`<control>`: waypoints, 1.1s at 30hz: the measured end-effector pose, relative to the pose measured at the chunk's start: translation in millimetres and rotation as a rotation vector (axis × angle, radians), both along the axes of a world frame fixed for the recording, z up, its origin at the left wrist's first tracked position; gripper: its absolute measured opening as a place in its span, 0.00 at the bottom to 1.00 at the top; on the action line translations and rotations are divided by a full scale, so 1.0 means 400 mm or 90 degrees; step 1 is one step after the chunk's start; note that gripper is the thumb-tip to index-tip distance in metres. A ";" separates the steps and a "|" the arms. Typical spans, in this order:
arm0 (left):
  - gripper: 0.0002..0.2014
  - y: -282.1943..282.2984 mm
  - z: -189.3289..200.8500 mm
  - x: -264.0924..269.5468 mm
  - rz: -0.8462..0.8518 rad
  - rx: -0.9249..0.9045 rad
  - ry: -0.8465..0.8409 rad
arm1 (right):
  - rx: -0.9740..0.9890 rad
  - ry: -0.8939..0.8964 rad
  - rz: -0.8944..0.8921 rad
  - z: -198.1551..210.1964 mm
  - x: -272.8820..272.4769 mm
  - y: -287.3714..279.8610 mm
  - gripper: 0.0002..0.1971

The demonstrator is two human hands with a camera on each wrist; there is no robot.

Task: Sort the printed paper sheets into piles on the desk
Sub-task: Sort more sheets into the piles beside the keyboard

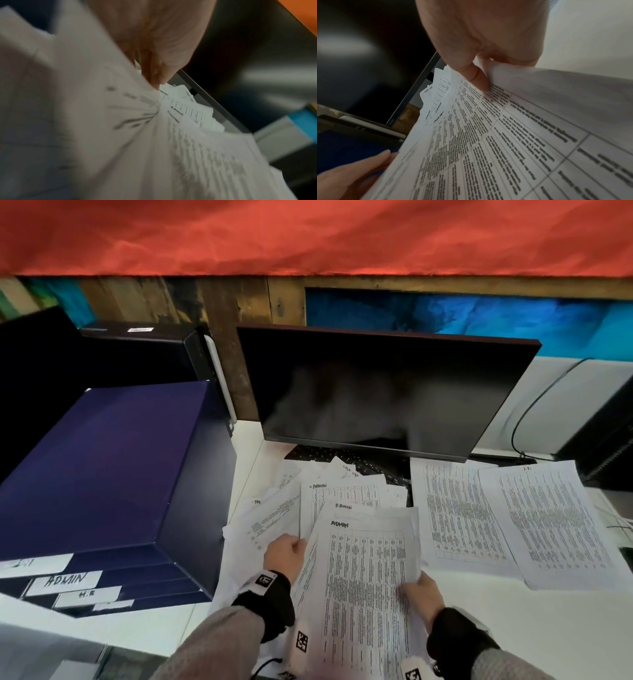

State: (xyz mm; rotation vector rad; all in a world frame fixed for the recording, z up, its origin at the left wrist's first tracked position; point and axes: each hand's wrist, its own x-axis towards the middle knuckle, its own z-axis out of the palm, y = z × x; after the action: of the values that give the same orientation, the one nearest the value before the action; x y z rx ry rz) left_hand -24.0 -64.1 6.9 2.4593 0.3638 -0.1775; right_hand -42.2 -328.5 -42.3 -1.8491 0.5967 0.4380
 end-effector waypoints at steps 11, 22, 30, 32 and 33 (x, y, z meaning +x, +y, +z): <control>0.08 0.080 0.074 -0.020 0.156 -0.064 -0.143 | 0.010 -0.002 0.020 0.022 0.003 0.007 0.12; 0.13 0.130 0.052 -0.033 -0.011 0.131 -0.126 | -0.048 -0.019 0.025 0.000 0.015 0.025 0.14; 0.28 0.125 -0.007 -0.058 -0.089 0.247 -0.085 | -0.023 -0.009 0.028 -0.016 0.014 0.024 0.14; 0.22 0.124 -0.020 -0.057 -0.064 0.206 -0.069 | -0.023 -0.010 0.027 -0.014 0.014 0.026 0.15; 0.20 0.124 -0.026 -0.057 -0.056 0.181 -0.050 | -0.021 -0.009 0.027 -0.012 0.012 0.027 0.15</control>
State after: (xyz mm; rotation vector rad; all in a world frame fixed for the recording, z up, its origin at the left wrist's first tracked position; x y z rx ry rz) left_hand -46.7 -14.5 -3.3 2.7559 0.2623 -0.0690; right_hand -37.3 -317.8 -47.1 -1.8980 0.5593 0.4440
